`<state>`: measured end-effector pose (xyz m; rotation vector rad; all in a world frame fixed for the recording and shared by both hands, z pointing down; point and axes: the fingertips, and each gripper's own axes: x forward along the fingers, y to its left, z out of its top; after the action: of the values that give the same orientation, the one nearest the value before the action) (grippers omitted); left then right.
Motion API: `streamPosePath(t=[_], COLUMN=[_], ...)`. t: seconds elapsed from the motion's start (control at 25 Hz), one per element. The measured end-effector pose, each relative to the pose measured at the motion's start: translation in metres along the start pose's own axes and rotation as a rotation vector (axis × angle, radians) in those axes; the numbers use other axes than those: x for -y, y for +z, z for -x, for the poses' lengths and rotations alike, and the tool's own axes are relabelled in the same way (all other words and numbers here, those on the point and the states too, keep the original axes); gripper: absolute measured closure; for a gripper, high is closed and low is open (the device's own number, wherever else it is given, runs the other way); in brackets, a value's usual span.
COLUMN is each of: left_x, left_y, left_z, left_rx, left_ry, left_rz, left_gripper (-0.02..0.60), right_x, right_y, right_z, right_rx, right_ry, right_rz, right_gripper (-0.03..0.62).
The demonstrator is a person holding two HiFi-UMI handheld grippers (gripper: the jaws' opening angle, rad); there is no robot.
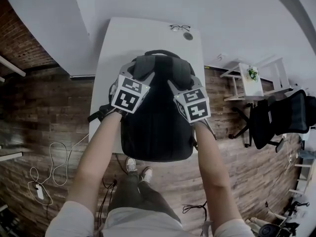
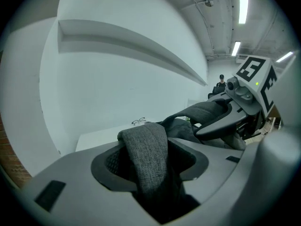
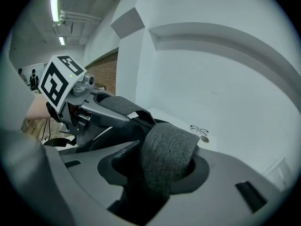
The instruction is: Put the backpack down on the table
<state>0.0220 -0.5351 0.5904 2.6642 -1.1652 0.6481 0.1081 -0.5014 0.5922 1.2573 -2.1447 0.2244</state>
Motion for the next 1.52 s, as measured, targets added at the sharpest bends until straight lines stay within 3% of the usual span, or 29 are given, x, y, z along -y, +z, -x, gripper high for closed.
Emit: streamPosePath(t=[0.12,0.32,0.6,0.72,0.88,1.52], left_x=[-0.005,-0.002,-0.004,-0.003,0.0,0.032], left_y=[-0.007,-0.019,-0.03,-0.033,-0.031,-0.015], left_z=[-0.004,-0.002,0.008,0.012,0.02,0.092], left_rx=[-0.01,-0.035,-0.042,-0.051,-0.042,0.012], left_ry=[-0.016,-0.037,-0.027,-0.023,-0.027,0.007], left_rz=[0.025,0.023,0.012,0.007,0.019,0.04], left_gripper=[0.318,0.241,0.216,0.209,0.207,0.207], right_x=[0.003,0.012,0.024,0.027,0.037,0.029], right_y=[-0.006,-0.007,-0.011,-0.011,-0.013,-0.027], right_z=[-0.001,0.012,0.026,0.033,0.049,0.124], right_rx=[-0.02,0.011,0.005,0.015,0.088,0.141], right_ry=[-0.018,-0.111,-0.245,-0.24,-0.206,-0.265], right_rz=[0.025,0.07,0.11,0.055,-0.156,-0.155], right_gripper=[0.364,0.332,0.299,0.295,0.293,0.296])
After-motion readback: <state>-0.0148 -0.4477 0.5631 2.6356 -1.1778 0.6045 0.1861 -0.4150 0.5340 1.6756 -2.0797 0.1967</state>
